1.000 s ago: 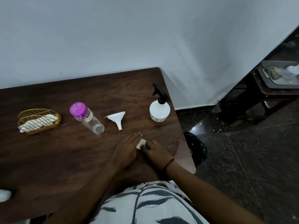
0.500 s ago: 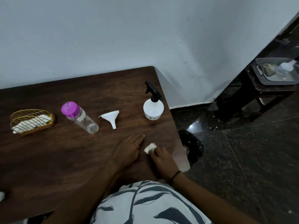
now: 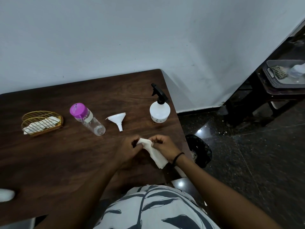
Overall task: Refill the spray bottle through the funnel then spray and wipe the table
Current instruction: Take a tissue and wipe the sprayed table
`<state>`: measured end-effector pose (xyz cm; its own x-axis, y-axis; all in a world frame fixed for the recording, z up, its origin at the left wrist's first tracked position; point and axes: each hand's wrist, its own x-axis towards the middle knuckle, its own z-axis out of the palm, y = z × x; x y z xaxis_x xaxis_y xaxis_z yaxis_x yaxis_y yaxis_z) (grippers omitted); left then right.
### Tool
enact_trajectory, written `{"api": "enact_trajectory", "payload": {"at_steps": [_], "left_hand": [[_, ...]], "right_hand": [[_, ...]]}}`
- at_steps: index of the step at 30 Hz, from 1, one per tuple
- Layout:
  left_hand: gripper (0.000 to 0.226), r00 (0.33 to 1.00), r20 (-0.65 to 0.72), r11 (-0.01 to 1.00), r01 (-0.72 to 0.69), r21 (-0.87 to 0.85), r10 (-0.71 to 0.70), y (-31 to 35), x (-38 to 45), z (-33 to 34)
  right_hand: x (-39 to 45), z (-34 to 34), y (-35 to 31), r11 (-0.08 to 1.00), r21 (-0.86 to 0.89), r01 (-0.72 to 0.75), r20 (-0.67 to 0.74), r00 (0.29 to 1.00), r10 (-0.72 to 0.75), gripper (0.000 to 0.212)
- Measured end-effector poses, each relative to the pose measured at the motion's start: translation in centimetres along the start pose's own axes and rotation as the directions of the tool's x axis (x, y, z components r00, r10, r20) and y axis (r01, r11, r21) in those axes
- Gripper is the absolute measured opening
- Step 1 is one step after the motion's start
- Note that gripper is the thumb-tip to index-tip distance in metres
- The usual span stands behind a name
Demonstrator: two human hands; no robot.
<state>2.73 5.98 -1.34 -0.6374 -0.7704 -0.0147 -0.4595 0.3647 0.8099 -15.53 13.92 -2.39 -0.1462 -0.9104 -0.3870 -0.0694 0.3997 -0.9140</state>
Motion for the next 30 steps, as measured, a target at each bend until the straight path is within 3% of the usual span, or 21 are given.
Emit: {"api": "enact_trajectory", "payload": {"at_steps": [3, 6, 12, 17, 20, 25, 30], "left_hand": [[0.005, 0.991, -0.075, 0.986, 0.098, -0.132, -0.108, 1.3, 1.0, 0.2], [0.004, 0.975, -0.036, 0.949, 0.204, -0.241, -0.219, 2.2, 2.0, 1.0], [0.01, 0.915, 0.001, 0.833, 0.367, -0.415, -0.403, 3.0, 3.7, 3.5], [0.01, 0.927, 0.124, 0.845, 0.375, -0.381, -0.355, 5.8, 5.5, 7.0], [0.012, 0.935, 0.192, 0.862, 0.351, -0.365, -0.299, 8.2, 6.8, 10.1], [0.015, 0.926, 0.268, 0.886, 0.345, -0.31, -0.267, 10.5, 9.2, 14.8], [0.025, 0.939, 0.268, 0.95, 0.264, -0.164, -0.215, 11.3, 12.6, 19.8]], "right_hand": [[-0.2, -0.8, 0.1, 0.982, 0.174, -0.08, -0.006, 0.997, 0.082, 0.018], [-1.0, -1.3, 0.8, 0.941, 0.313, -0.127, -0.025, 0.99, 0.142, 0.012], [-4.3, -3.6, 3.5, 0.93, 0.358, -0.087, -0.149, 0.978, 0.149, 0.015], [-7.5, -7.5, 5.6, 0.945, 0.326, 0.015, -0.447, 0.884, 0.14, 0.017], [-9.4, -10.4, 6.2, 0.955, 0.292, 0.052, -0.595, 0.792, 0.139, 0.016], [-11.3, -14.4, 6.8, 0.982, 0.182, 0.051, -0.732, 0.674, 0.101, 0.022], [-11.3, -17.8, 7.5, 0.998, -0.008, -0.066, -0.818, 0.574, 0.031, 0.015]]}}
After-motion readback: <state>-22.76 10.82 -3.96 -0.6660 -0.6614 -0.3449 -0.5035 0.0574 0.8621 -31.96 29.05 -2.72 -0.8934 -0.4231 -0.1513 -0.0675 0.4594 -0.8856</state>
